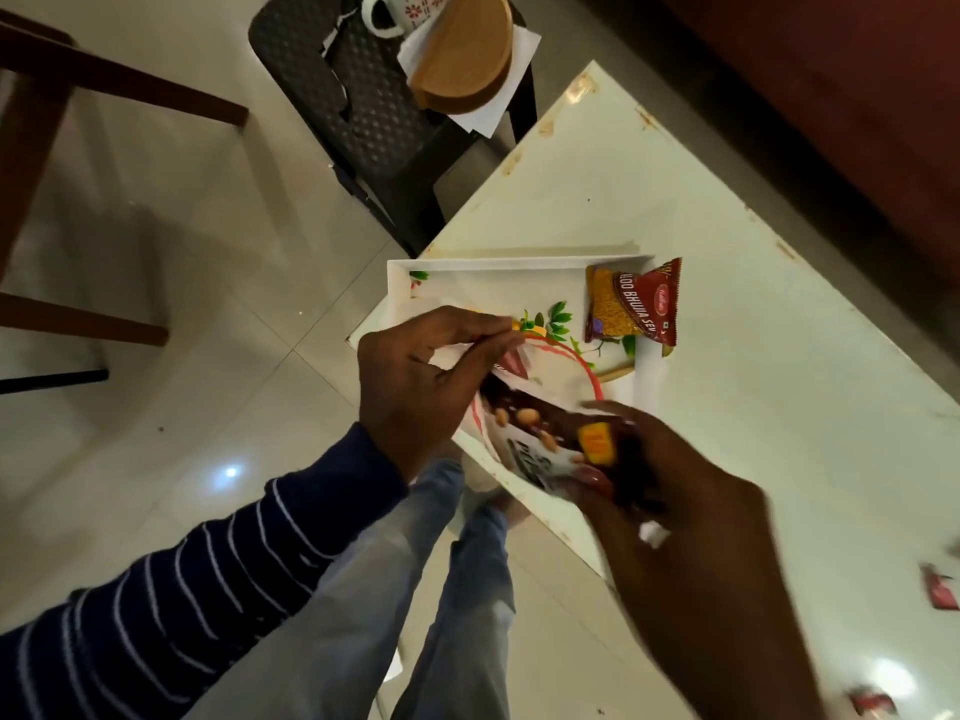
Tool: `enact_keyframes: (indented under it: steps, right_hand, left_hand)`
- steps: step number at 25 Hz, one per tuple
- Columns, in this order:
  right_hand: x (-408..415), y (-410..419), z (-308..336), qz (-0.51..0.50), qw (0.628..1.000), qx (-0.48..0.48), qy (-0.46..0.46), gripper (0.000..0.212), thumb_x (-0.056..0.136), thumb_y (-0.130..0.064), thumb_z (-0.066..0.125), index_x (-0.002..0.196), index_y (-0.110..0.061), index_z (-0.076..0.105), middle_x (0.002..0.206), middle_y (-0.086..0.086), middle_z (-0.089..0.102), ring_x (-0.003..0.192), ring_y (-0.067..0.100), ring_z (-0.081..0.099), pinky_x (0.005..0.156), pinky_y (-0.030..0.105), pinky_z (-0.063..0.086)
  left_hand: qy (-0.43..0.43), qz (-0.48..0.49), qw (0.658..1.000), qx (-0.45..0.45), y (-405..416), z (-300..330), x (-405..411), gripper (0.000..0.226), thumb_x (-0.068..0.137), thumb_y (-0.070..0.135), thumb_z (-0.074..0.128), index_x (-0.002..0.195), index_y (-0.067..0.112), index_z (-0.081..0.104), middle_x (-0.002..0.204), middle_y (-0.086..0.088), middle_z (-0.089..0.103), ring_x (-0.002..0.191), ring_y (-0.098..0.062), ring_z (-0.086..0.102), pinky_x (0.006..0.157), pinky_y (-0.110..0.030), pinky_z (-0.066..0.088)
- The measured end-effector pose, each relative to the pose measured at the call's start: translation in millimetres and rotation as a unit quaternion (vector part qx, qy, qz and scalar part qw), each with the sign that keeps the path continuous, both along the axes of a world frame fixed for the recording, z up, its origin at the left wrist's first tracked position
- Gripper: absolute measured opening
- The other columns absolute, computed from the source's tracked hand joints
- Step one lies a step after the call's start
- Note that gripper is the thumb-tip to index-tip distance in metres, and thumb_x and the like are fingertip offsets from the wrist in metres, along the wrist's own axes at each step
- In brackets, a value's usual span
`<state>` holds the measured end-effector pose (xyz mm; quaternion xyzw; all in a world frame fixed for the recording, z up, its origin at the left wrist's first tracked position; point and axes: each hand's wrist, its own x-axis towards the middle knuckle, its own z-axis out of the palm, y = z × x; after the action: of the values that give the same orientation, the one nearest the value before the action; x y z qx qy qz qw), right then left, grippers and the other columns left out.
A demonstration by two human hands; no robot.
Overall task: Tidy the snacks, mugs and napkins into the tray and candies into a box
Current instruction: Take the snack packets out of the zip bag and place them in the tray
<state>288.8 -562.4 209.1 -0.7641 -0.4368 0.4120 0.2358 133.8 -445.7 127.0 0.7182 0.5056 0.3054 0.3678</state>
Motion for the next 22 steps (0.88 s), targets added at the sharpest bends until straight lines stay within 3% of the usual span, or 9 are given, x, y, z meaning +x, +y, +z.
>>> enact_keyframes:
  steps: [2, 3, 6, 9, 13, 16, 18, 20, 22]
  right_hand:
    - [41, -25, 25, -0.081, 0.996, 0.021, 0.013, 0.039, 0.071, -0.038, 0.078, 0.106, -0.051, 0.067, 0.087, -0.036, 0.071, 0.074, -0.013, 0.069, 0.062, -0.001, 0.047]
    - [61, -31, 17, -0.129, 0.992, 0.015, 0.009, 0.041, 0.071, -0.030, 0.083, 0.102, -0.051, 0.069, 0.084, -0.033, 0.072, 0.071, -0.009, 0.071, 0.059, 0.002, 0.049]
    - [103, -35, -55, -0.219, 0.972, -0.061, 0.056, 0.033, 0.085, -0.007, 0.075, 0.111, -0.027, 0.073, 0.089, -0.006, 0.079, 0.070, 0.016, 0.073, 0.055, 0.027, 0.056]
    - [119, -25, -160, -0.220, 0.956, -0.170, 0.091, 0.025, 0.092, -0.006, 0.067, 0.117, -0.004, 0.069, 0.094, 0.010, 0.074, 0.065, 0.018, 0.063, 0.056, 0.029, 0.049]
    - [113, -13, -241, -0.175, 0.950, -0.237, 0.102, 0.024, 0.087, -0.010, 0.074, 0.110, -0.005, 0.068, 0.110, 0.024, 0.072, 0.077, 0.026, 0.064, 0.061, 0.032, 0.052]
    - [110, -8, -227, -0.156, 0.960, -0.224, -0.060, 0.046, 0.087, -0.027, 0.075, 0.127, -0.008, 0.063, 0.117, 0.017, 0.072, 0.100, 0.028, 0.068, 0.081, 0.035, 0.054]
    - [104, -9, -183, -0.202, 0.962, -0.132, -0.132, 0.037, 0.083, -0.029, 0.076, 0.116, -0.015, 0.067, 0.108, 0.009, 0.075, 0.089, 0.020, 0.071, 0.081, 0.026, 0.054]
    - [87, -11, -127, -0.206, 0.978, -0.023, 0.036, 0.014, 0.080, -0.024, 0.071, 0.093, -0.019, 0.076, 0.090, 0.005, 0.078, 0.073, 0.014, 0.073, 0.072, 0.023, 0.057]
    - [48, -8, -75, -0.113, 0.957, -0.025, 0.266, 0.018, 0.085, -0.017, 0.066, 0.097, -0.019, 0.079, 0.091, 0.004, 0.079, 0.083, 0.019, 0.076, 0.073, 0.027, 0.060]
  left_hand:
    - [0.007, 0.025, 1.000, -0.018, 2, -6, -3, 0.016, 0.082, 0.012, 0.080, 0.094, 0.002, 0.077, 0.096, 0.008, 0.070, 0.089, 0.011, 0.066, 0.086, -0.012, 0.051]
    - [0.006, 0.027, 0.999, -0.018, 3, -13, -4, 0.016, 0.083, 0.013, 0.079, 0.094, 0.002, 0.077, 0.096, 0.007, 0.070, 0.087, 0.012, 0.065, 0.085, -0.012, 0.051]
    - [0.023, 0.027, 0.999, -0.013, -4, -18, 3, 0.019, 0.085, 0.019, 0.078, 0.095, 0.003, 0.077, 0.097, 0.010, 0.069, 0.087, 0.015, 0.063, 0.083, -0.010, 0.050]
    - [0.040, 0.016, 0.999, -0.005, -12, -18, 6, 0.019, 0.085, 0.018, 0.078, 0.095, 0.003, 0.077, 0.097, 0.014, 0.067, 0.087, 0.016, 0.062, 0.083, -0.008, 0.049]
    - [0.059, -0.006, 0.998, 0.014, -14, -22, 1, 0.018, 0.084, 0.013, 0.079, 0.096, 0.001, 0.077, 0.097, 0.006, 0.069, 0.090, -0.001, 0.067, 0.083, -0.009, 0.049]
    - [0.078, -0.011, 0.997, 0.019, -14, -23, -5, 0.018, 0.084, 0.014, 0.079, 0.097, 0.001, 0.076, 0.098, 0.006, 0.068, 0.094, -0.001, 0.064, 0.084, -0.006, 0.047]
    - [0.083, -0.011, 0.996, 0.020, -16, -24, -8, 0.019, 0.084, 0.014, 0.080, 0.098, 0.002, 0.076, 0.100, 0.007, 0.067, 0.096, 0.001, 0.062, 0.084, -0.005, 0.046]
    - [0.087, 0.001, 0.996, 0.018, -21, -21, -5, 0.020, 0.084, 0.014, 0.080, 0.099, 0.001, 0.076, 0.101, 0.007, 0.066, 0.096, 0.002, 0.061, 0.085, -0.003, 0.045]
    - [0.076, -0.002, 0.997, 0.020, -22, -21, -6, 0.019, 0.083, 0.013, 0.080, 0.098, 0.001, 0.075, 0.101, 0.007, 0.065, 0.095, 0.002, 0.061, 0.083, -0.003, 0.045]
